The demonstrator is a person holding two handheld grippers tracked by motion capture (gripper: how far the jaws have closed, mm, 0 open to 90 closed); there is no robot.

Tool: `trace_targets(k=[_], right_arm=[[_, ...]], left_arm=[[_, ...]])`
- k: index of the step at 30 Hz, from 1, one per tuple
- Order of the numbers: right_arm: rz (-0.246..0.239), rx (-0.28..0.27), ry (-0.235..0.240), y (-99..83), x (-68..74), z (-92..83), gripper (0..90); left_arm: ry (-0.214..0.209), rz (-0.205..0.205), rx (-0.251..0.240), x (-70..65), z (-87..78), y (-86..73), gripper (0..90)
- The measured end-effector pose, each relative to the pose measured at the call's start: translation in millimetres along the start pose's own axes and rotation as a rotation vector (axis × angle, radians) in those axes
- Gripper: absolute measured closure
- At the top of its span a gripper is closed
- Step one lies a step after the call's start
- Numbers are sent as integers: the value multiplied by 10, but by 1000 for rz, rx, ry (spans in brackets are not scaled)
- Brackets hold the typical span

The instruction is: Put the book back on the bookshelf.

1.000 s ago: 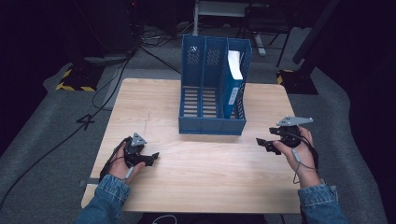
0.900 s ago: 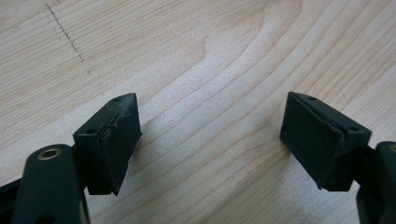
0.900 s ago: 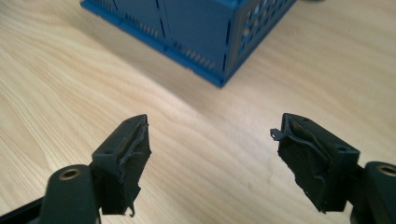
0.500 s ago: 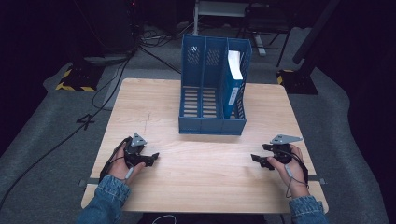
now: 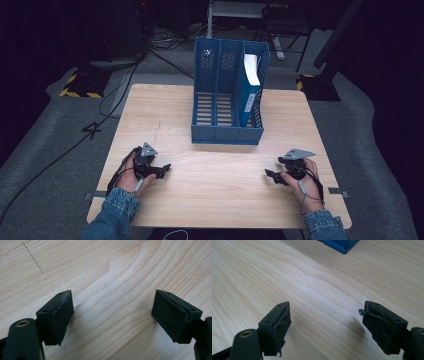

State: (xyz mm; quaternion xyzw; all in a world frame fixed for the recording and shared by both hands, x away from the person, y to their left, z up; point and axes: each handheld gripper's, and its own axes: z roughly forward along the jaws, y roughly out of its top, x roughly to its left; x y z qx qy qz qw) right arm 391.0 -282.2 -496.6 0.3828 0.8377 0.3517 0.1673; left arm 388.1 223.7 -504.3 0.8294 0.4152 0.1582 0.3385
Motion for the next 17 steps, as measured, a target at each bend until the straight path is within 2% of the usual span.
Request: trace_targets(k=[2, 7, 17], right_arm=[[3, 12, 1, -12, 5, 27, 212], [10, -18, -6, -26, 30, 101, 103], [12, -12, -9, -15, 33, 116, 84]], left_arm=[[0, -1, 0, -3, 2, -1, 165], [-3, -4, 1, -9, 7, 2, 154], [-1, -3, 2, -10, 8, 2, 152]])
